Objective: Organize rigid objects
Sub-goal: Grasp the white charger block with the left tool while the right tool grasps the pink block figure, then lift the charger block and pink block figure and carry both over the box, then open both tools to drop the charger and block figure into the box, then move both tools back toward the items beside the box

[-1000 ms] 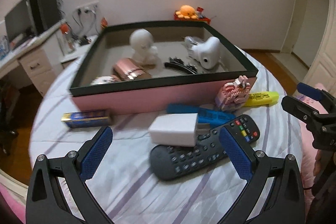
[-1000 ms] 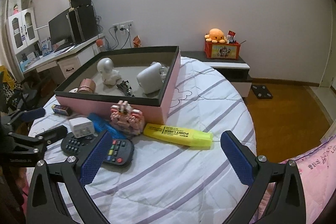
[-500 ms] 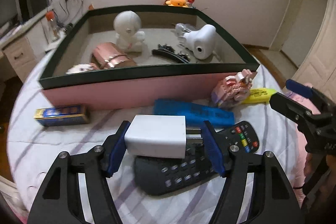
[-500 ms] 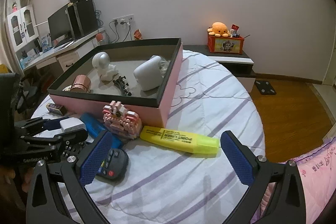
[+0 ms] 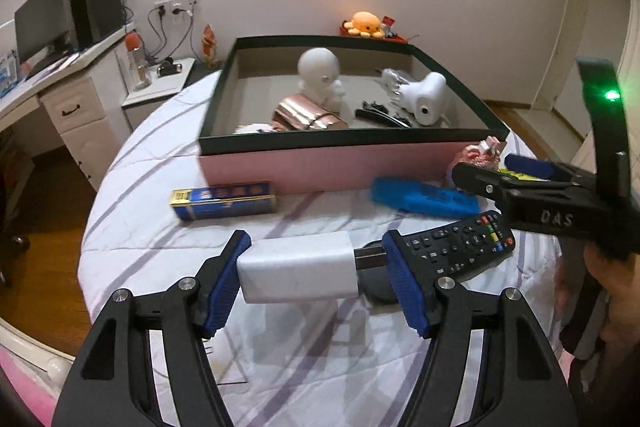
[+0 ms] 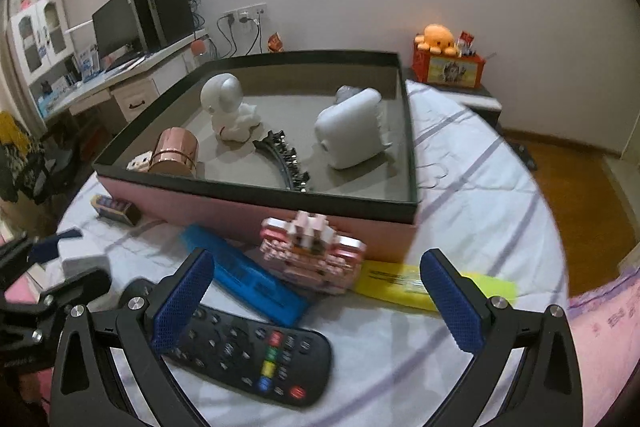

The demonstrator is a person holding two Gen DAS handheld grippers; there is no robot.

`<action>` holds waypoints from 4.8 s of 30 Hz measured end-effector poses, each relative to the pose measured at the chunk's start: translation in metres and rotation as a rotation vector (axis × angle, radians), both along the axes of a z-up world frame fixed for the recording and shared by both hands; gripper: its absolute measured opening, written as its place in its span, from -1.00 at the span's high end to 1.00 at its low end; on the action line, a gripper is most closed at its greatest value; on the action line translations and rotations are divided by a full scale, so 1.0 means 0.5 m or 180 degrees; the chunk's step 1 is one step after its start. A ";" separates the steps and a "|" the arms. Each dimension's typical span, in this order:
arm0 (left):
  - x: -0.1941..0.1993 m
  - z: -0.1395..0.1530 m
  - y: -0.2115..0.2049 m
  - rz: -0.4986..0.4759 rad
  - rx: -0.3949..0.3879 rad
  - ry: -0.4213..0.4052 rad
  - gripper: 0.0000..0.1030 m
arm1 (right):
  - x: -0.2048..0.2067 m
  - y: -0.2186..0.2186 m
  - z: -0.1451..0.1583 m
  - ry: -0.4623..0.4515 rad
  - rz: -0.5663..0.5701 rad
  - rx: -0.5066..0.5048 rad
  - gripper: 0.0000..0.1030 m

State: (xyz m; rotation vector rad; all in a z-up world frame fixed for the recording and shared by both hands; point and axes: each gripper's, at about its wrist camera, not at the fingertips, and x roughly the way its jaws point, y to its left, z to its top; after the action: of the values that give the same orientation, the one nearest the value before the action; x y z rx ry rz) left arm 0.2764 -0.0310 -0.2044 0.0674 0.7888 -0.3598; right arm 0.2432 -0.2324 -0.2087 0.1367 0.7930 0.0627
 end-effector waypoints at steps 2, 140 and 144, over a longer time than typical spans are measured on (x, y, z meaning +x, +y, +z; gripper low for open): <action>0.002 0.000 0.015 0.0067 -0.0031 0.0008 -0.34 | 0.009 -0.001 -0.005 0.0020 -0.0015 0.0104 -0.99; -0.179 0.204 0.082 0.0833 0.0520 -0.1045 -1.00 | -0.248 -0.061 0.214 -0.1097 0.0081 -0.0071 -1.00; -0.175 0.191 0.073 0.0791 0.0599 -0.0991 -1.00 | -0.249 -0.063 0.203 -0.1042 0.0088 -0.0086 -1.00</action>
State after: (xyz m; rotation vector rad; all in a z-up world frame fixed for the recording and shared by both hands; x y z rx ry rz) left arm 0.1889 0.0055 -0.1088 0.1950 0.5126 -0.0357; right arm 0.1186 -0.2641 -0.1073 0.0867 0.4687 0.0979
